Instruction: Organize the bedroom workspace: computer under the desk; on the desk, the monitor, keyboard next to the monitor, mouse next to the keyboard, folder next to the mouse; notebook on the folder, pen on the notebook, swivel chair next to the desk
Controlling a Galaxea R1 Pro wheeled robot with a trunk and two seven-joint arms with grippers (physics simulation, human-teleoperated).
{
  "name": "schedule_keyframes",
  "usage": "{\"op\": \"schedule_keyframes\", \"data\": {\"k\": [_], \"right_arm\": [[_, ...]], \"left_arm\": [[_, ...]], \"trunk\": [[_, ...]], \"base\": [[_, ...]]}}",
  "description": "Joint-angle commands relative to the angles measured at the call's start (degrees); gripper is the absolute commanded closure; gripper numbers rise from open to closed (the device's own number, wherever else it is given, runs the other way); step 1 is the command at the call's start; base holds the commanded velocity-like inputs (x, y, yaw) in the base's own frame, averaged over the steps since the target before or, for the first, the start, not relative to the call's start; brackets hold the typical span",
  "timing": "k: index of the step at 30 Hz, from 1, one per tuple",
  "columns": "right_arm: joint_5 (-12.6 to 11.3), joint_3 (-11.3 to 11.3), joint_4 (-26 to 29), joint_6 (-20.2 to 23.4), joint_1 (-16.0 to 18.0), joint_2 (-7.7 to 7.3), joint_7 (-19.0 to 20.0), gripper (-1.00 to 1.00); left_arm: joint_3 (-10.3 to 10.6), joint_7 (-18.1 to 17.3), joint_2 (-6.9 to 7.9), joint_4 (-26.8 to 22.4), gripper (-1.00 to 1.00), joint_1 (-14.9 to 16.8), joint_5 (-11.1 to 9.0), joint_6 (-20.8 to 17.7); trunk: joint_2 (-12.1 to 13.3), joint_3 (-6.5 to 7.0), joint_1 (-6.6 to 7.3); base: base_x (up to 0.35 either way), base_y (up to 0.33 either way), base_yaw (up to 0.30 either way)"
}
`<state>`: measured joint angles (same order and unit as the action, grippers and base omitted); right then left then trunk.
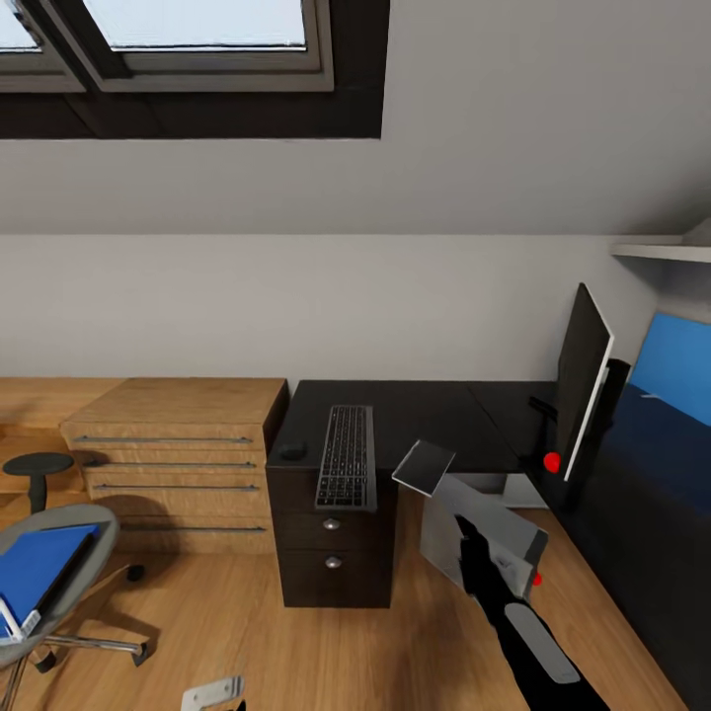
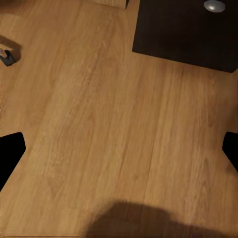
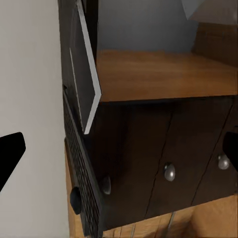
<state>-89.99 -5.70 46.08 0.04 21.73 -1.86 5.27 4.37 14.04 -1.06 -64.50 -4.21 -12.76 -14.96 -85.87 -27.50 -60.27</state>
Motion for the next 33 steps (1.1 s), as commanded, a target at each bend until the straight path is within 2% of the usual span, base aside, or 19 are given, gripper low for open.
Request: {"op": "schedule_keyframes", "data": {"k": [1,2,5,6,7,8,11,12,14,15,16,17,19,20,24,28,33], "right_arm": [[-0.4,-0.3,-0.6,-0.9,0.1,-0.03,0.2,-1.00],[-0.1,-0.4,-1.1,-1.8,0.1,0.02,0.2,-1.00],[3.0,-1.7,-3.4,-5.5,0.1,0.33,0.1,-1.00],[5.6,-2.7,-5.0,-7.4,0.1,0.58,0.1,-1.00],[7.2,-3.4,-6.1,-8.4,0.1,0.70,0.1,-1.00],[10.8,-4.8,-8.8,-10.6,0.1,0.91,0.1,-1.00],[16.9,-6.9,-13.3,-14.5,0.1,1.29,0.1,-1.00],[21.5,-8.3,-16.2,-17.5,0.1,1.88,0.1,-1.00],[26.1,-9.4,-19.1,-20.5,0.1,2.64,0.0,-1.00],[30.5,-10.0,-22.1,-23.5,0.1,3.29,0.0,-1.00],[32.6,-10.3,-23.6,-24.8,0.1,3.55,0.0,-1.00],[36.6,-10.7,-26.6,-27.3,0.2,3.95,0.0,-1.00],[39.9,-10.9,-29.2,-29.2,0.2,4.20,0.0,-1.00],[42.5,-11.0,-31.5,-30.5,0.2,4.34,0.0,-1.00],[46.0,-11.3,-35.9,-32.0,0.2,4.55,0.0,-1.00],[47.1,-11.2,-39.8,-32.5,0.1,4.61,0.0,-1.00],[47.5,-11.2,-42.4,-32.7,0.1,4.60,0.0,-1.00]], "left_arm": [[0.1,0.4,0.03,0.2,-1.00,0.0,-0.6,-0.2],[0.1,0.4,0.05,0.7,-1.00,0.0,-0.6,-0.2],[0.1,0.4,0.05,3.8,-1.00,0.0,-0.6,-0.2],[0.1,0.4,0.04,5.6,-1.00,0.0,-0.6,-0.2],[0.1,0.4,0.03,6.6,-1.00,0.0,-0.6,-0.2],[0.1,0.4,0.02,8.3,-1.00,0.0,-0.5,-0.2],[0.2,0.4,-0.01,10.2,-1.00,0.0,-0.5,-0.2],[0.2,0.4,-0.03,11.0,-1.00,0.0,-0.6,-0.2],[0.2,0.3,-0.05,11.8,-1.00,0.0,-0.6,-0.2],[0.3,0.3,-0.10,13.0,-1.00,0.0,-0.6,-0.1],[0.3,0.3,-0.09,14.0,-1.00,0.0,-0.5,0.0],[0.4,0.3,-0.07,16.4,-1.00,0.0,-0.5,0.7],[0.4,0.2,-0.05,18.9,-1.00,0.0,-0.4,2.3],[0.4,0.1,-0.03,21.2,-1.00,0.1,-0.4,4.7],[0.5,0.0,0.08,26.0,-1.00,0.5,-0.4,10.5],[0.4,0.0,0.30,30.1,-1.00,2.2,-0.6,13.4],[0.4,-0.1,0.40,32.5,-1.00,3.4,-0.6,14.6]], "trunk": [[0.4,0.14,0.23],[0.8,0.32,0.45],[2.0,0.86,1.11],[2.4,1.04,1.32],[2.8,1.22,1.54],[3.2,1.39,1.76],[4.4,1.93,2.42],[4.8,2.11,2.64],[5.6,2.47,3.08],[6.0,2.65,3.30],[6.4,2.83,3.52],[6.8,3.01,3.74],[7.6,3.37,4.18],[8.0,3.55,4.40],[9.6,4.27,5.28],[11.2,4.99,6.16],[13.2,5.88,7.25]], "base": [[-0.002,0.000,0.000],[-0.002,0.000,0.000],[0.000,0.000,0.000],[0.000,0.000,0.000],[0.000,0.000,0.000],[0.000,0.000,0.000],[0.000,0.000,0.000],[0.000,0.000,0.000],[0.000,0.000,0.000],[0.000,0.000,0.000],[0.000,0.000,0.000],[0.000,0.000,0.000],[0.000,0.000,0.000],[0.000,0.000,0.000],[0.000,0.000,0.000],[0.000,0.000,0.000],[0.000,0.000,0.000]]}}
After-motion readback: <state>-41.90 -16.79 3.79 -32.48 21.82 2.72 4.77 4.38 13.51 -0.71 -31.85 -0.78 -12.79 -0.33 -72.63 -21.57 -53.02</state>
